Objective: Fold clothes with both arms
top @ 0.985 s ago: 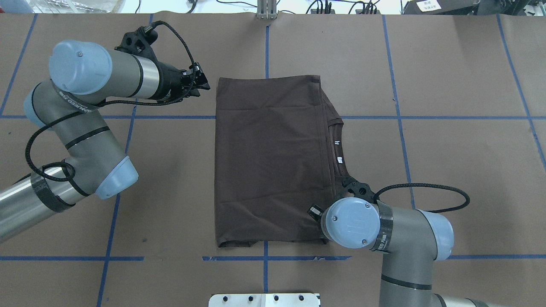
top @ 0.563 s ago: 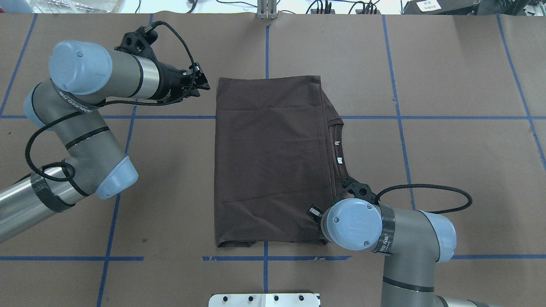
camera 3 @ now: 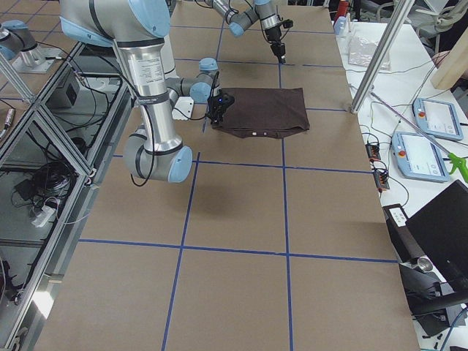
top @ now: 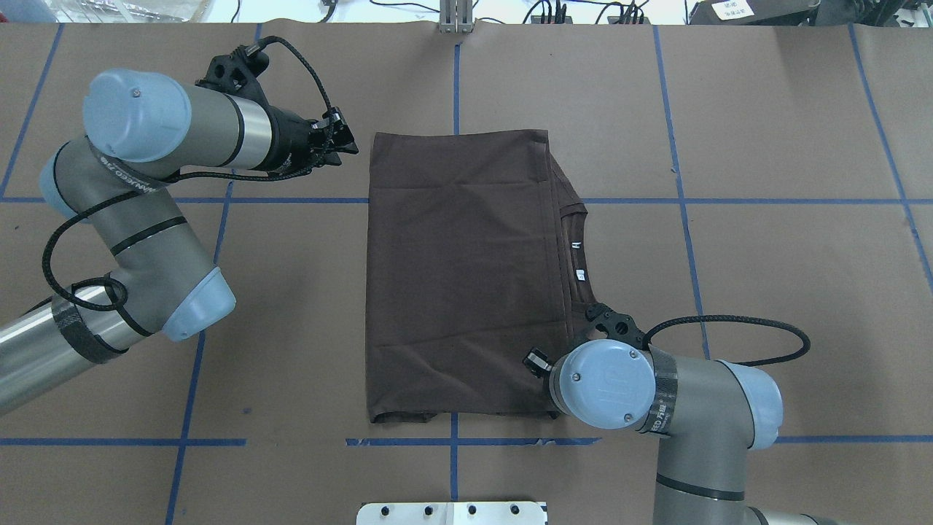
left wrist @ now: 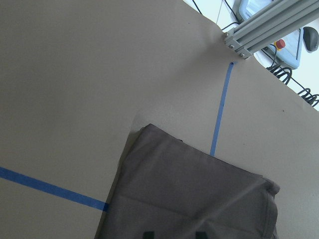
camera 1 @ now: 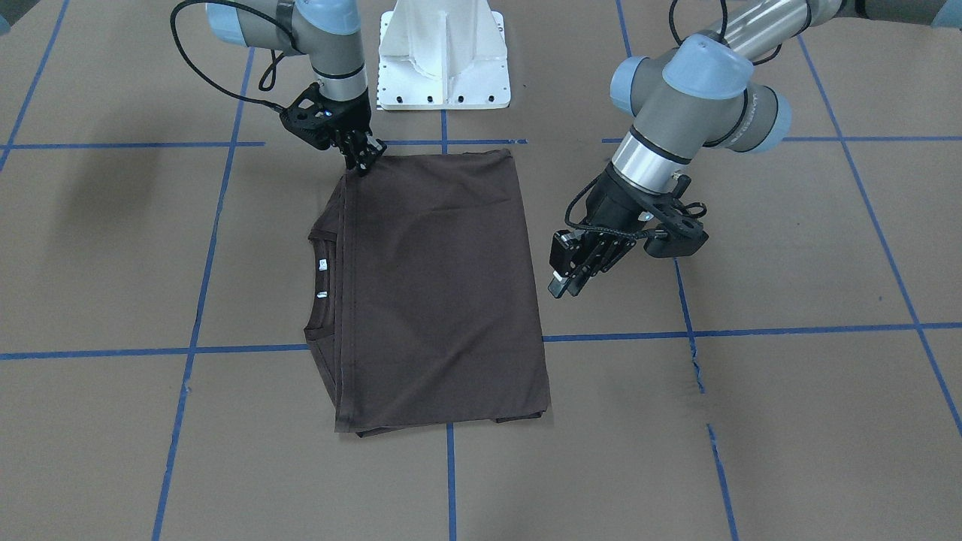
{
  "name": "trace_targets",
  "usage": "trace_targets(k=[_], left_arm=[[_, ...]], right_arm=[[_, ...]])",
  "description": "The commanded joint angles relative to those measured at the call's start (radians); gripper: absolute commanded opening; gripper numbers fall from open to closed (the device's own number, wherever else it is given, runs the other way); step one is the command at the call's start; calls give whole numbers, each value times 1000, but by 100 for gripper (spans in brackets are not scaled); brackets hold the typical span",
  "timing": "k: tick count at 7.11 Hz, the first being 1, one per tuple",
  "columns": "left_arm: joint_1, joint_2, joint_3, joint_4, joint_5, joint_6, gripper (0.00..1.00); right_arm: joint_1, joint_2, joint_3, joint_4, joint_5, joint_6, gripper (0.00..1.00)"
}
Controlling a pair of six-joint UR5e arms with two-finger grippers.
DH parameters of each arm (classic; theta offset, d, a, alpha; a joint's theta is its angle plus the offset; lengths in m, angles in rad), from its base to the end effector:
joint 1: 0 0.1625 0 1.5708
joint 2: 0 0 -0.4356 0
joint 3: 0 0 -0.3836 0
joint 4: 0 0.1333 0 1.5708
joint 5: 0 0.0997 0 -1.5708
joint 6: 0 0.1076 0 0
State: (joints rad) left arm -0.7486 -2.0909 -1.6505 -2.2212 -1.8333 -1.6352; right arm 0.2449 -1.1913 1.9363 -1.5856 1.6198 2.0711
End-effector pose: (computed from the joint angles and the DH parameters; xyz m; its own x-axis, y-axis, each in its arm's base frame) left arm 0.4141 -0.5286 0.2621 0.1997 -0.2704 -0.9418 0.4907 0.8595 -0.1427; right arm -0.5407 -0.2671 0.3206 0.5333 0.6271 0.5678 -0.5314 0.7705 -0.3520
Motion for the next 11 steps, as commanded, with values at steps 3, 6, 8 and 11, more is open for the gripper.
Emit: trace_targets(k=[3,6,8,11], left_arm=[[0,0,0,2,0,-2,39],[0,2,-6,2,0,-2,39],[-2,2,-6,2,0,-2,39],[0,2,-6,2,0,-2,39]], right_arm=[[-28,-5,-19,1,-8,1,67],[-33,-4,-31,3,-6,-2,66],[-33,-2,-31,3,-4,-2,0],[-32,4,-30,3,-3,-9,0]])
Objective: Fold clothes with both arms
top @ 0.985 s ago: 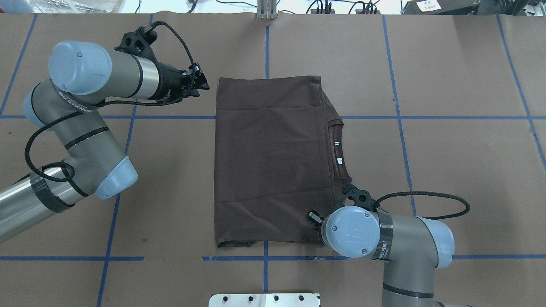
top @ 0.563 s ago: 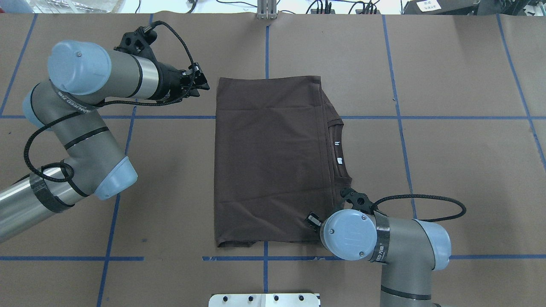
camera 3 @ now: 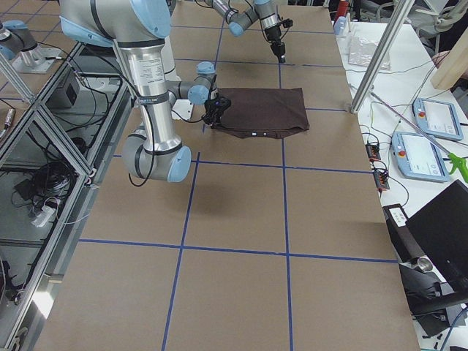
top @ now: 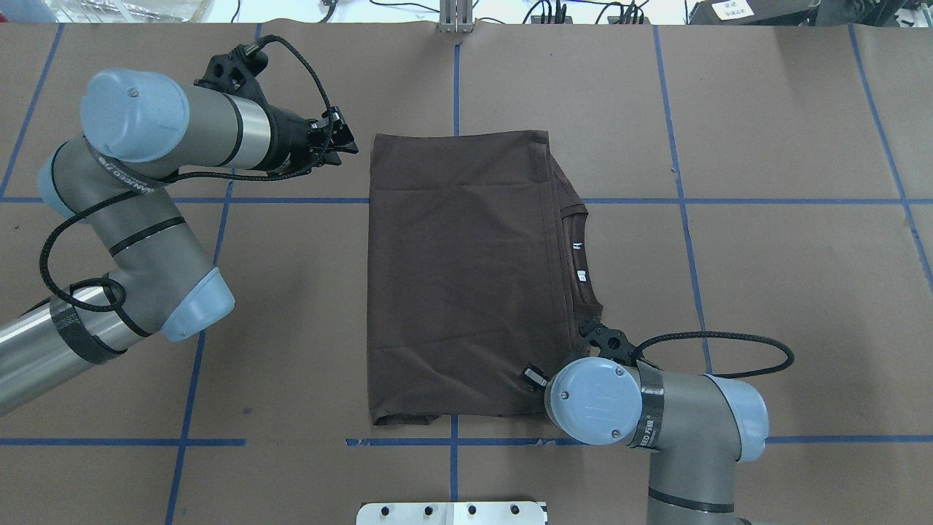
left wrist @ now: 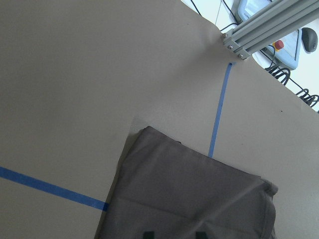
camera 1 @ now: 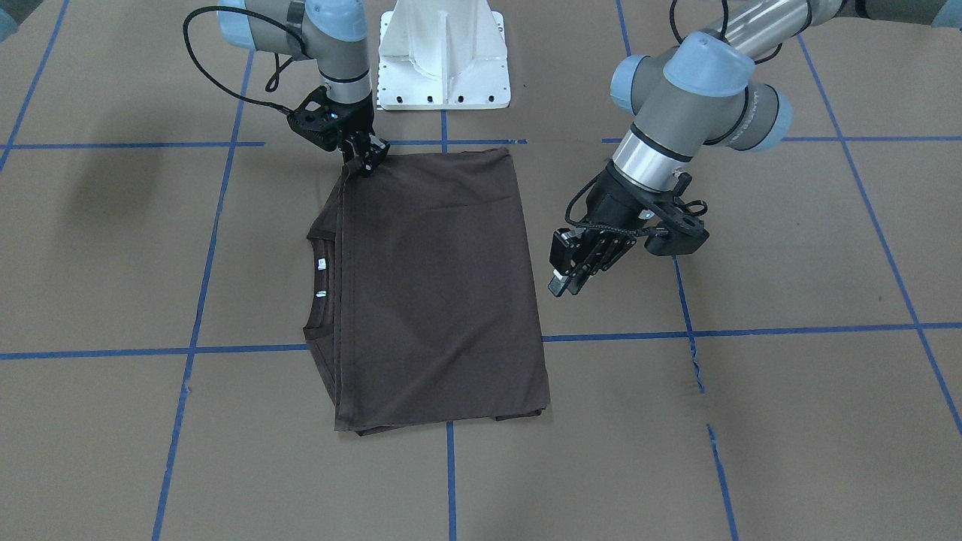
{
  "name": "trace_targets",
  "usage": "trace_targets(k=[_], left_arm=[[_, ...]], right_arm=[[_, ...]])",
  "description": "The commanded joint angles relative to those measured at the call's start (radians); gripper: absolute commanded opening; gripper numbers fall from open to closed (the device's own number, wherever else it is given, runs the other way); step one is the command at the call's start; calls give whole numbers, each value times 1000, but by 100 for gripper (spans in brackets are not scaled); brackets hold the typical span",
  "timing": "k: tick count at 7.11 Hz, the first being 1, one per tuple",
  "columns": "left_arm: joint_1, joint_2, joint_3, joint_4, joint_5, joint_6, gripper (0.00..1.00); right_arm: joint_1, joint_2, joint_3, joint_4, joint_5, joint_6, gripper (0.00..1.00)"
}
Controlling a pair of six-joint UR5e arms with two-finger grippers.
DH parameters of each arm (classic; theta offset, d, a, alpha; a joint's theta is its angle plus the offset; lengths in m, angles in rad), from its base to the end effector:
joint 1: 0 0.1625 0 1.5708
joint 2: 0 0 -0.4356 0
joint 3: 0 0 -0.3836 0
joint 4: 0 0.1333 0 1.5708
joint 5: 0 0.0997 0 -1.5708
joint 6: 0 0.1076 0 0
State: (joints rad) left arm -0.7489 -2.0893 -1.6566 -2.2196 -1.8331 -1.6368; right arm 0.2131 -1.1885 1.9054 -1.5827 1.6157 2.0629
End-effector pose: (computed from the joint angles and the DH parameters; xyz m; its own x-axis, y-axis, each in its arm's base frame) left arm 0.4127 -0.5275 0.2606 0.1968 -0.2699 -0.9425 0.4912 0.8592 -0.1435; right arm -0.5566 -0.2519 0.3319 0.5697 0.6062 0.5550 -0.5129 0.7899 -0.3363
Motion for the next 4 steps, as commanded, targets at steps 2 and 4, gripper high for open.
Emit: trace_targets(k=[2,4], left_arm=[[0,2,0,0,0,0,39],[0,0,-8,1,0,-9,39]], right_arm=[[14,4,4,0,9,-7,0],[15,10,17,-2,9,-7,0]])
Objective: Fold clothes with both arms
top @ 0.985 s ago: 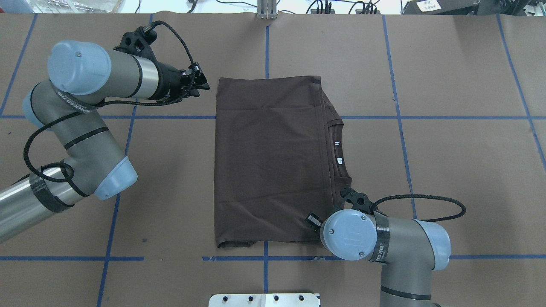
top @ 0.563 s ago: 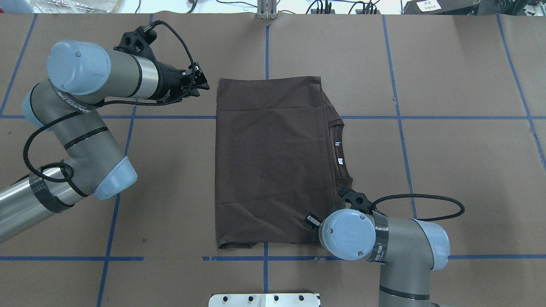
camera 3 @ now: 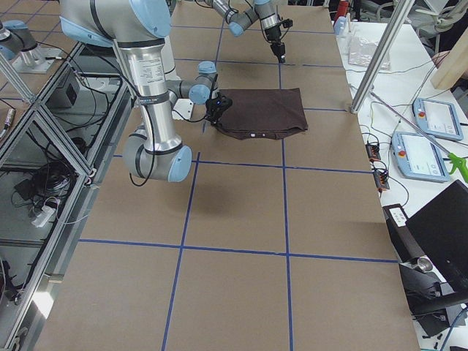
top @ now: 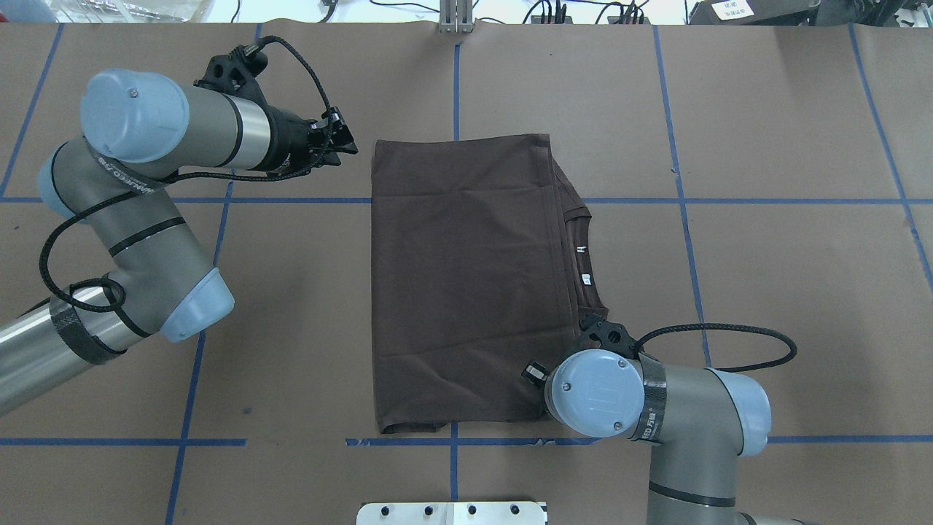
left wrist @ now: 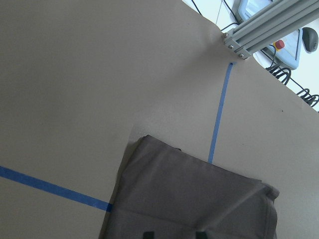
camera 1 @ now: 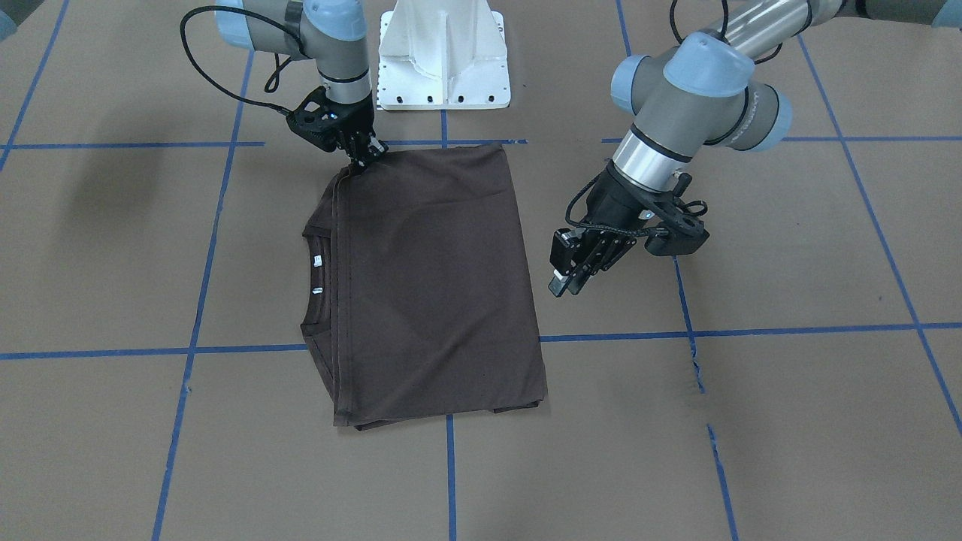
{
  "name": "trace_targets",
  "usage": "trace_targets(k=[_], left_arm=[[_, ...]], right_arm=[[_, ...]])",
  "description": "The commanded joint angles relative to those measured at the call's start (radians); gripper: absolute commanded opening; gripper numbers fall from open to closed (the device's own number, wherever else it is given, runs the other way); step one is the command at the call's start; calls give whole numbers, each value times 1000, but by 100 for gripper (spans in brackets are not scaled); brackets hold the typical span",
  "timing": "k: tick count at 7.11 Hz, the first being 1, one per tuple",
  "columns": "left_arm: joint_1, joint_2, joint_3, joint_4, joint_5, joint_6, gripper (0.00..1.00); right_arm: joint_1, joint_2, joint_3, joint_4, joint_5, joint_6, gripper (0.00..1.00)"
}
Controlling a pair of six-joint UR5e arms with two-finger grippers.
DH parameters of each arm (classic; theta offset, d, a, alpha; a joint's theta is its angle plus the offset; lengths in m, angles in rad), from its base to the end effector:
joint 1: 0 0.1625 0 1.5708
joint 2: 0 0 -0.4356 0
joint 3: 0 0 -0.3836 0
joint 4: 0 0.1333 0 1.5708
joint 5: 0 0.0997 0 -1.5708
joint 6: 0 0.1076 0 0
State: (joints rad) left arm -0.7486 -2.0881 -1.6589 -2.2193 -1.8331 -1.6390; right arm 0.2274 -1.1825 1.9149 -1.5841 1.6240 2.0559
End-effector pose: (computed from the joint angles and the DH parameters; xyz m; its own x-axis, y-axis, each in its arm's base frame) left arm 0.4123 -0.5269 0.2604 0.1953 -0.2712 -0.9425 0.4913 0.8588 -0.1454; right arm -0.5518 -0.2586 0.3243 0.5594 0.6074 0.5641 -0.5108 0.7885 -0.3425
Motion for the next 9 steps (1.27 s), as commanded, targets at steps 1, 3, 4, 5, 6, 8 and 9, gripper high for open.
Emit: trace_targets(k=[1,3,4,5,6,8,9], left_arm=[[5,3,-60,15,0,-19,39],[119,127,-232,62,65,-134,42],[223,207,-281,63,165,-183,45],[324,250,-315,64,252,-247,46],[401,291,-327,66,280,-298,49],[516,293,-331,166,334,-381,52],[569,287,-323,185,350,-400,54]], right_arm=[[4,3,36,-2,0,1,0],[0,0,42,0,0,10,0],[0,1,44,0,0,12,0],[-2,1,49,0,0,13,0],[-2,0,50,0,0,13,0],[-2,1,52,0,0,12,0],[-2,1,52,0,0,12,0]])
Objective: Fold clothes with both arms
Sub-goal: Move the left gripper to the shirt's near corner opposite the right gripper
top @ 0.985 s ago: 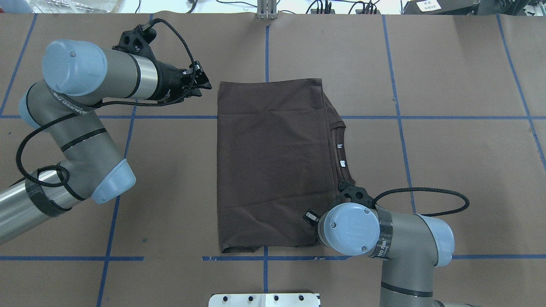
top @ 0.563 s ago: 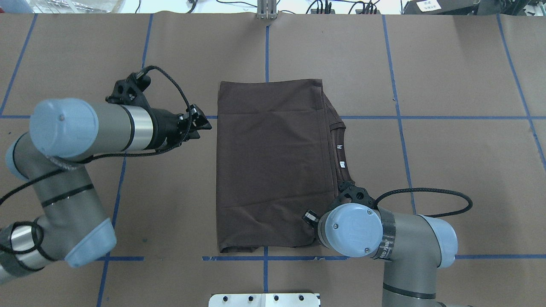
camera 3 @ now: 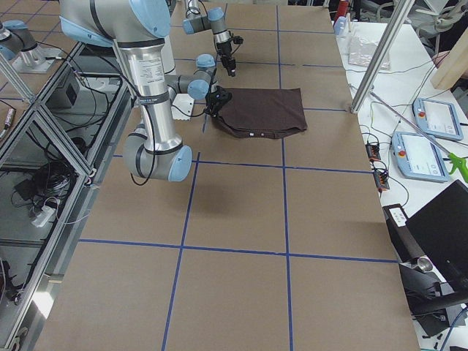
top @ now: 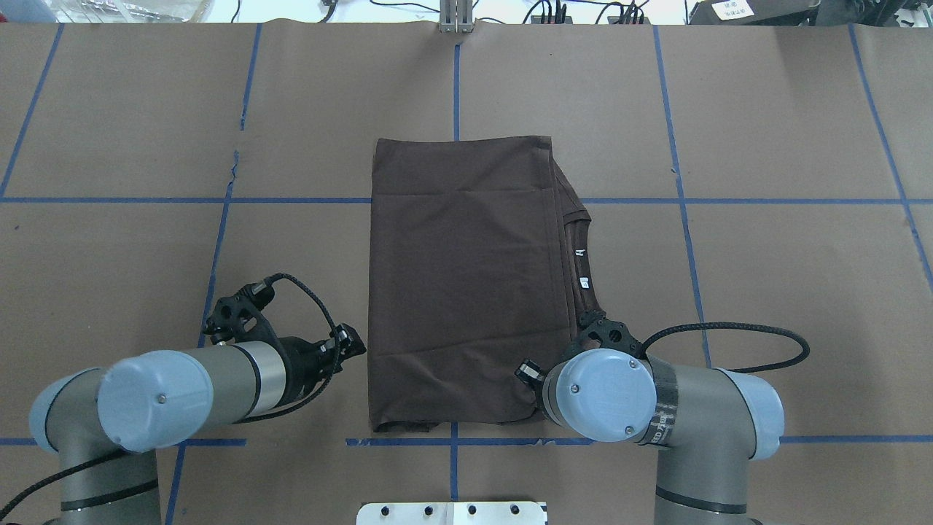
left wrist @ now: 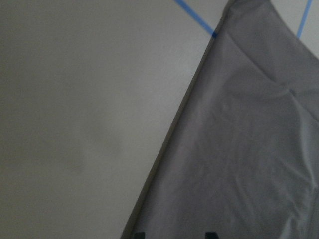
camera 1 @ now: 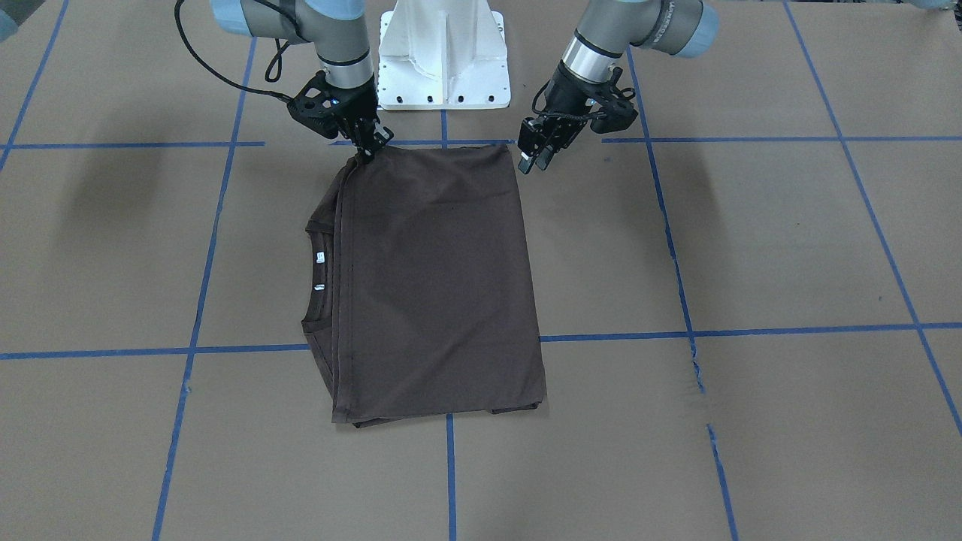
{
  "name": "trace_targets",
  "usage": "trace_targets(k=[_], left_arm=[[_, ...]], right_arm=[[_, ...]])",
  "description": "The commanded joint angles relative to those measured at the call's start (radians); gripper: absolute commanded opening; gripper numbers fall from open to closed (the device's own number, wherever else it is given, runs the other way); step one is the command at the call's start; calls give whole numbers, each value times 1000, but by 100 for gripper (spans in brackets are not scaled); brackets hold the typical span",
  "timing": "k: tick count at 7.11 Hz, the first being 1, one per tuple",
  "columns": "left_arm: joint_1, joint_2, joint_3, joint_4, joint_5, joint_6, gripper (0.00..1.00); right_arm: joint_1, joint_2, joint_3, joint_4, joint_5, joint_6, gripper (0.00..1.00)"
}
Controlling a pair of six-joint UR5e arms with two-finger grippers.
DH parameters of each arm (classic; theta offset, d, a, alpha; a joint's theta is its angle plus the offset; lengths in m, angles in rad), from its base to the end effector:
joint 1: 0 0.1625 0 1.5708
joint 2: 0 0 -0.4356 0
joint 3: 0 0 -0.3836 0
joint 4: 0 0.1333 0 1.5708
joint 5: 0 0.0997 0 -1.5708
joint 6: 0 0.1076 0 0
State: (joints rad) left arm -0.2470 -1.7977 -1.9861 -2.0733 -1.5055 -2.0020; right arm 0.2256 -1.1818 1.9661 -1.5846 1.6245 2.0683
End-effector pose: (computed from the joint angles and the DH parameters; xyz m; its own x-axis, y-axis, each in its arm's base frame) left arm 0.4933 -0.2691 0.3108 0.2380 -0.4901 -0.8385 0.4415 0.8236 -0.3561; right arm -0.5398 -0.2547 0.3023 0.5254 0.6095 0.5937 -0.4980 0.7860 -0.3662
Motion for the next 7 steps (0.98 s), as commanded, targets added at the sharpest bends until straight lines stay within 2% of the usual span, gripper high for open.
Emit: trace_targets(k=[1,4,6,7], left_arm=[[80,-20,13,41,27,-37,54],[98,-84,49,123,25,-35,53],[117,-85,79,124,27,-35,52],[118,-86,79,124,25,-35,48]], right_arm=[[0,-4,10,0,0,-1,0],[0,-6,13,0,0,-1,0],[0,-6,13,0,0,-1,0],[0,-6,13,0,0,-2,0]])
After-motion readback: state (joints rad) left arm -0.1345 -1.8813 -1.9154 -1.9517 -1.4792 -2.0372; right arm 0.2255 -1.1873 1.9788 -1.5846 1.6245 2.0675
